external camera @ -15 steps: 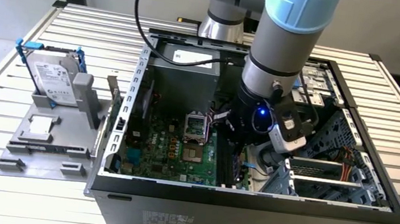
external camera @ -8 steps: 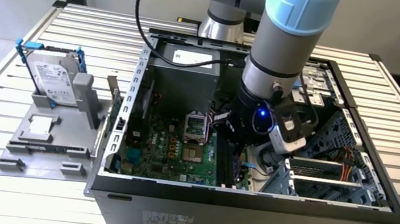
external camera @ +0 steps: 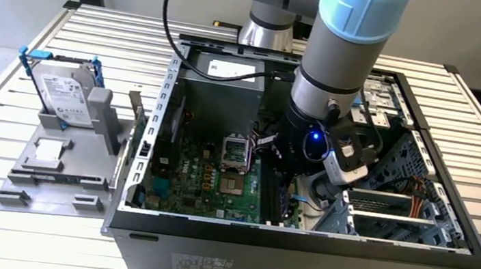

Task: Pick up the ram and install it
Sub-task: 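Insert the ram into the slot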

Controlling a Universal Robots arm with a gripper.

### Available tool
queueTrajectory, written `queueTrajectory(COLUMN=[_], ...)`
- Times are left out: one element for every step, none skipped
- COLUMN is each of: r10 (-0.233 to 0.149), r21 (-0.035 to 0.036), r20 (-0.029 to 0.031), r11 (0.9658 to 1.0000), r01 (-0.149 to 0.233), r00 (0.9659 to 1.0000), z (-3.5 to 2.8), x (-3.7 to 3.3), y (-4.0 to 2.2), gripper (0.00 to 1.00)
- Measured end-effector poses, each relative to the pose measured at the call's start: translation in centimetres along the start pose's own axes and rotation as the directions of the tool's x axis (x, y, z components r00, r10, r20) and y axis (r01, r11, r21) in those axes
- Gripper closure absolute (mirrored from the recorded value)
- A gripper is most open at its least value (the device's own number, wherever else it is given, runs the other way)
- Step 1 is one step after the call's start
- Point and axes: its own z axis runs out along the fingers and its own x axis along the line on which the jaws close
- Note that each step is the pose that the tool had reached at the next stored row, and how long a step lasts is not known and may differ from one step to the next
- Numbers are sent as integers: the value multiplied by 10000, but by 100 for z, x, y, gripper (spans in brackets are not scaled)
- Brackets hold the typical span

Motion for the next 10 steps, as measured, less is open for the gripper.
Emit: queueTrajectory(r10=[6,16,28,44,63,85,111,144,181,214], r21=[1,1,1,1,2,4,5,8,10,13], r20=[0,0,-1,-2,-3,-5,-6,-8,-10,-12], r11=[10000,10000,10000,10000,10000,10000,9999,9999,9998,9998], r01=[-6,-16,-28,-44,-63,-85,-111,-144,-181,-214], r00=[10000,10000,10000,10000,10000,10000,9999,9999,9998,9998], z=[0,0,0,0,0,0,0,0,0,0], x=[0,0,0,0,0,0,0,0,0,0], y=[0,0,0,0,0,0,0,0,0,0], gripper=[100,100,100,100,100,100,100,100,100,100])
